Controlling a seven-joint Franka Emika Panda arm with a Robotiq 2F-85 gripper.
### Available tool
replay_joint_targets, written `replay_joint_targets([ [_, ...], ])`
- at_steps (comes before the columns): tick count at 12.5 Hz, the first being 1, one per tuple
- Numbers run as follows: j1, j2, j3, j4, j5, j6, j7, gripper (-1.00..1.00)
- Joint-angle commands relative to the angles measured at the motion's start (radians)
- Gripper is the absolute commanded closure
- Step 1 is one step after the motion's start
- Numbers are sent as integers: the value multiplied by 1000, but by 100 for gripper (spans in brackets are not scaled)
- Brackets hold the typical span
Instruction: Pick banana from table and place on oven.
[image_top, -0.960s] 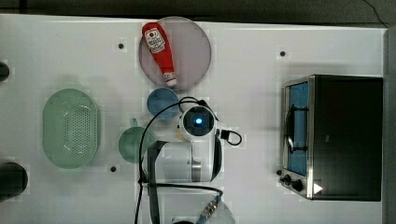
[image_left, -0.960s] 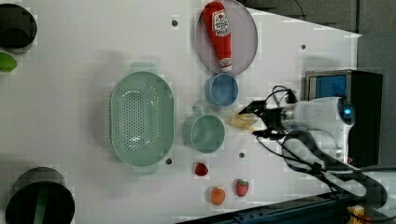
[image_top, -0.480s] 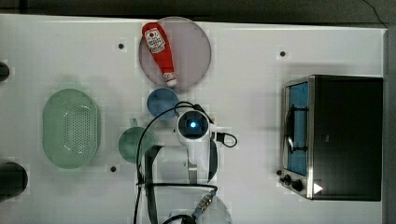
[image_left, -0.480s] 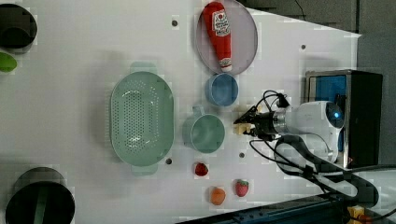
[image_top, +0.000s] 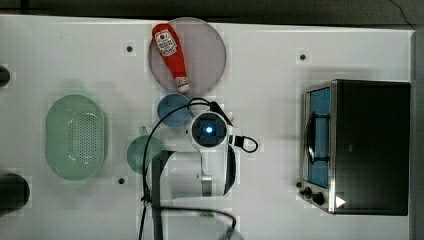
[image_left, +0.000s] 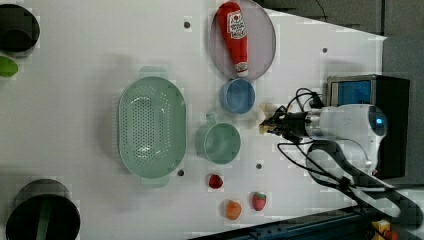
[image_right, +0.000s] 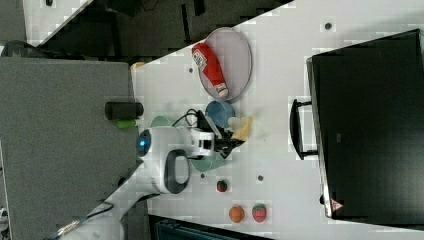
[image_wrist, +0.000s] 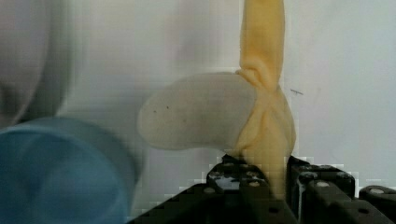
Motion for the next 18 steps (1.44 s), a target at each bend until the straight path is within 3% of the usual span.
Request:
replay_joint_targets([
  [1,0,-195,-3,70,-19,-111,40,61],
  [5,-7,-358,-34,276,-18,-554,38,61],
  [7,-10,-391,-74,367,-18,-686,38,61],
  [11,-24,-397,-207,475,-20,-743,-17,61],
  [18,-37,-296,-526,494,-68,-707,-486,61],
])
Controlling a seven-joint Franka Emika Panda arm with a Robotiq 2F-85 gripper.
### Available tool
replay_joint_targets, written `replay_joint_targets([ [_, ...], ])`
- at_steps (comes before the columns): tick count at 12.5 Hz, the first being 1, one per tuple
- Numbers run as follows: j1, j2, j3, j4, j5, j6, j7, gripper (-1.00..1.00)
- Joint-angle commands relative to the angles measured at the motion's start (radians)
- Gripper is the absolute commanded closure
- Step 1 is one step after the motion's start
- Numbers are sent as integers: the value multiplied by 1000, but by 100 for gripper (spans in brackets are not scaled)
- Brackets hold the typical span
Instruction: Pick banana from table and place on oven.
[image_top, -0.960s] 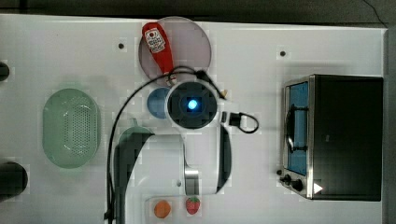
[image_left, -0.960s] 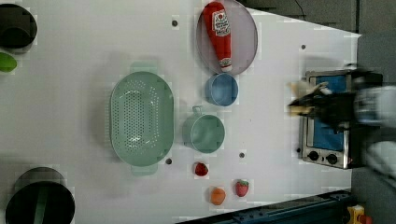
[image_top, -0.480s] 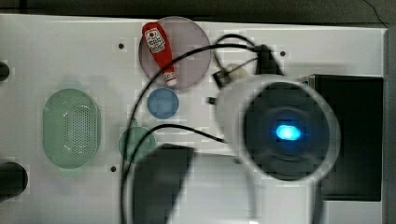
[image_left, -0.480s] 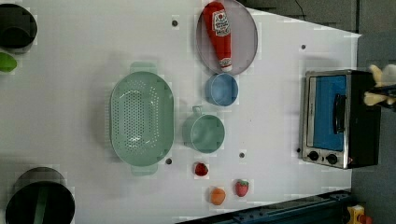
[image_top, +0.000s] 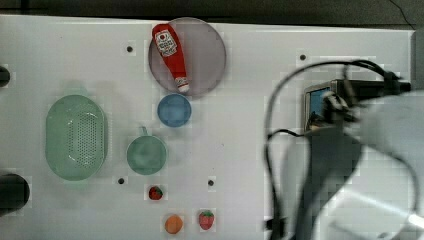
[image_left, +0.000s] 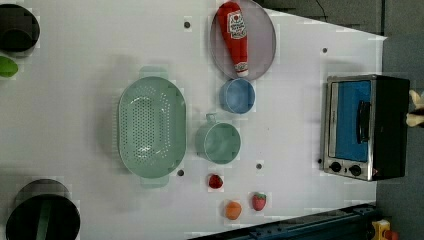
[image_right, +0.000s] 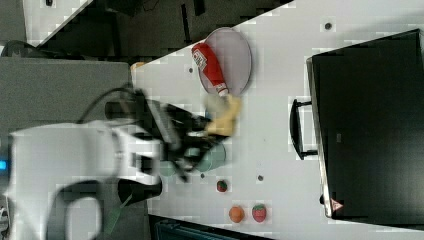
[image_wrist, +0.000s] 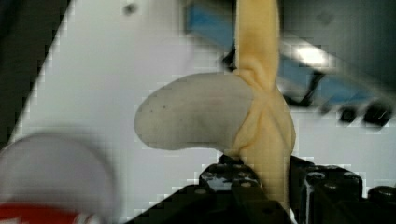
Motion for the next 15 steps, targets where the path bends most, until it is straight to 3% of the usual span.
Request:
replay_joint_targets([
  [1,-26,66,-110,3,-38,55,-317,61],
  [5,-29,207,-208,21,-37,216,-585,61],
  [6,-32,239,-216,21,-35,241,-619,51],
  [13,-34,264,-223,51,-22,247,-659,-99],
  [15,-29,213,-218,114,-38,192,-719,-100],
])
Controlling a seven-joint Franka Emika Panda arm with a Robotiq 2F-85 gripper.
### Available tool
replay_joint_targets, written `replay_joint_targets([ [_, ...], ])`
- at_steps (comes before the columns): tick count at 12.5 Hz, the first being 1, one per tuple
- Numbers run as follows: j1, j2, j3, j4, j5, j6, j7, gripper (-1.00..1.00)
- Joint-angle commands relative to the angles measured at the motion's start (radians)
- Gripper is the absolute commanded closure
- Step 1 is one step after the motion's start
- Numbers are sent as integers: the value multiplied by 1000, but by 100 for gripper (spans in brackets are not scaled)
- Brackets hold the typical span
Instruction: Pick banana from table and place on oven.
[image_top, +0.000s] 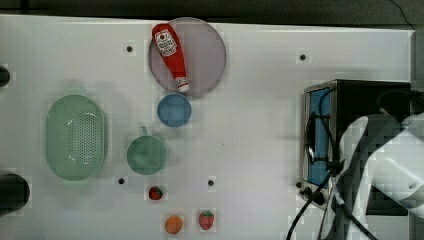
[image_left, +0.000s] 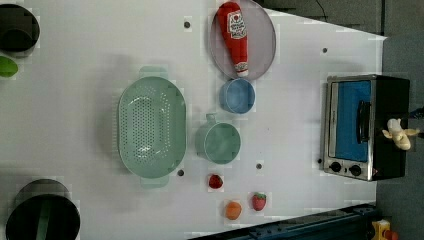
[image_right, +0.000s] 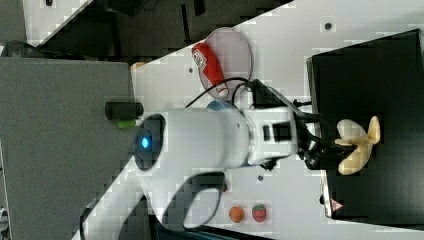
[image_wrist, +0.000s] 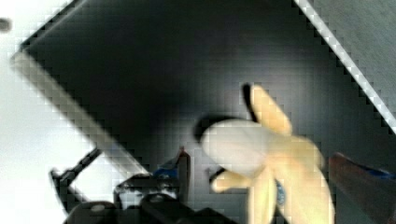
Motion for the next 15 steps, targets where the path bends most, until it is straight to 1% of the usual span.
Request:
replay_joint_targets([
  [1,21,-118,-2,101,-4,-99,-110,-100],
  [3,45,-180,49,149,-4,-296,-93,-100],
  [4,59,-212,87,161,-4,-368,-16,-100],
  [5,72,-243,132,161,-4,-404,103,-100],
  [8,98,-300,292,150,-17,-434,445,-100],
  [10,101,-316,403,141,-17,-434,657,-100],
  [12,102,-317,485,116,-17,-434,868,-100],
  [13,102,-320,511,100,-12,-434,909,-100],
  [15,102,-346,528,76,-2,-436,908,-100],
])
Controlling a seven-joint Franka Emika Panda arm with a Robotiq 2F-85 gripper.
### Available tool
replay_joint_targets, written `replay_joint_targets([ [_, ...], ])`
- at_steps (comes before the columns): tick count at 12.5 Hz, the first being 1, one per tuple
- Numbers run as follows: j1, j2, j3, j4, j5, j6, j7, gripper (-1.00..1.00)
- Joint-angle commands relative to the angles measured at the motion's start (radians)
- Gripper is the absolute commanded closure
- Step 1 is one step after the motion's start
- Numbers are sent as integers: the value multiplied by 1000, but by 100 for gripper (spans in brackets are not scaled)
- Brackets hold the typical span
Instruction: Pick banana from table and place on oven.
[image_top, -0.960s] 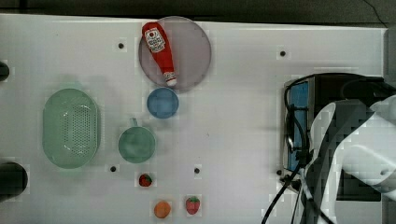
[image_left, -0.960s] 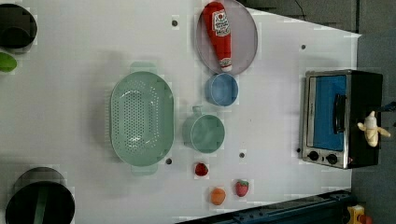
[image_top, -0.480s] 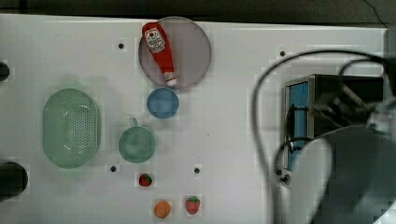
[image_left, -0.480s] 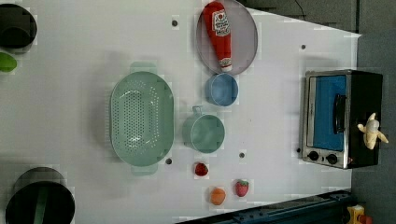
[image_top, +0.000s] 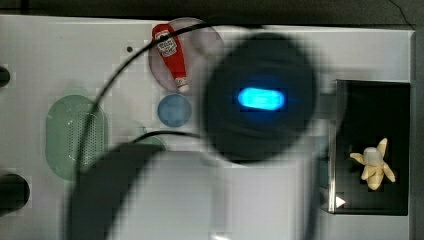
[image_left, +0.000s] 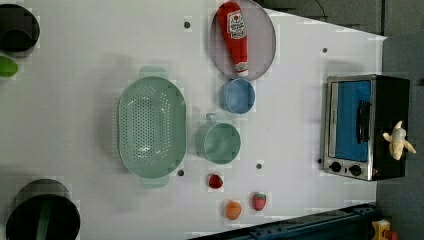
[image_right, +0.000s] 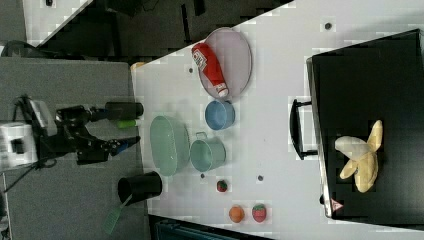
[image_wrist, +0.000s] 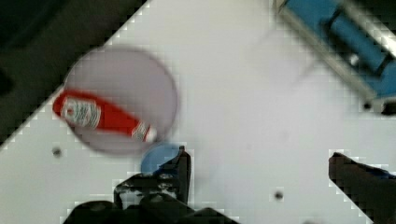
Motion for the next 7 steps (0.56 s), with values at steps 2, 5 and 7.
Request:
replay_joint_targets([
  [2,-29,-17,-19,-71,26,-41,164,-100],
  [5,-29,-57,-20,-115,41,-42,164,-100],
  [7,-29,-64,-20,-129,41,-41,164,-100],
])
